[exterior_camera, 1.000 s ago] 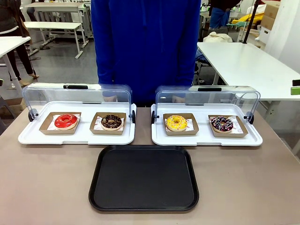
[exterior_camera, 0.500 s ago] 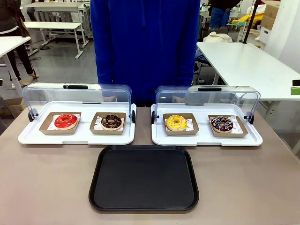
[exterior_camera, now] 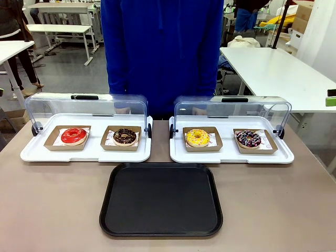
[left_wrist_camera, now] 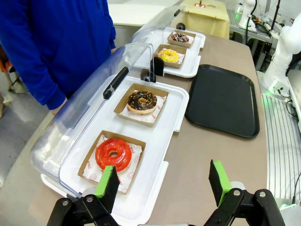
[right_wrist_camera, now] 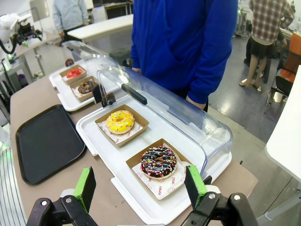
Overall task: Move the third donut from the left to the tray.
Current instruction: Pick up the Paper togo box containing the Donut indicated by the person and place it on the Handle tray.
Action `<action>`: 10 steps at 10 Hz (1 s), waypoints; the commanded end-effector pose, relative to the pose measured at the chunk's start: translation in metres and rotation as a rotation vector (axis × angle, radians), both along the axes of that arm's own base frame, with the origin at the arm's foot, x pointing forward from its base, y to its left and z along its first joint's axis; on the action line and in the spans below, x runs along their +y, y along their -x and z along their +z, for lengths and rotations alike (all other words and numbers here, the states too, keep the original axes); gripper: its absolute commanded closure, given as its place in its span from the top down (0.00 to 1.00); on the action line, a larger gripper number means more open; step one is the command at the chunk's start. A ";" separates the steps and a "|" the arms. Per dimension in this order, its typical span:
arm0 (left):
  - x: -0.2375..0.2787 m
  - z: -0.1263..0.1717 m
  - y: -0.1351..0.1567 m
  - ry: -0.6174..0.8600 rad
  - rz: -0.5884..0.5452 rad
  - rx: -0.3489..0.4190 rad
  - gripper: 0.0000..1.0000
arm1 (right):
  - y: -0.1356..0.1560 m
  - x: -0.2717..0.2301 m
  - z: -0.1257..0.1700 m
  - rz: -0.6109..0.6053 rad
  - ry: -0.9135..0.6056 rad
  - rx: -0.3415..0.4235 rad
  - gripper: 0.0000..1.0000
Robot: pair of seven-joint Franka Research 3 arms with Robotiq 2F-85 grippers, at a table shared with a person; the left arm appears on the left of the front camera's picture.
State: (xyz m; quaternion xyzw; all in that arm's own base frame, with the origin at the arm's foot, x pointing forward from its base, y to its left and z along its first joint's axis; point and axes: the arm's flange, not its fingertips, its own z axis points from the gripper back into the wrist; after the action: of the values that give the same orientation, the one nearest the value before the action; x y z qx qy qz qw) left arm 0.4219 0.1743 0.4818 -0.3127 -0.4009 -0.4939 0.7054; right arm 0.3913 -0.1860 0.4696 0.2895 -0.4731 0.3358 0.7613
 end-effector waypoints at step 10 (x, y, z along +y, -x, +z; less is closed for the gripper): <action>0.000 0.000 0.000 0.013 -0.008 -0.008 1.00 | -0.005 0.001 0.000 0.002 -0.011 -0.040 1.00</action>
State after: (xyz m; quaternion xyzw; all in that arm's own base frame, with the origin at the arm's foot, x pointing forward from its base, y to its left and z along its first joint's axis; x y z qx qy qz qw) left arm 0.4219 0.1743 0.4818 -0.3127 -0.4009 -0.4939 0.7054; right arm 0.3913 -0.1859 0.4696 0.2896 -0.4731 0.3359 0.7612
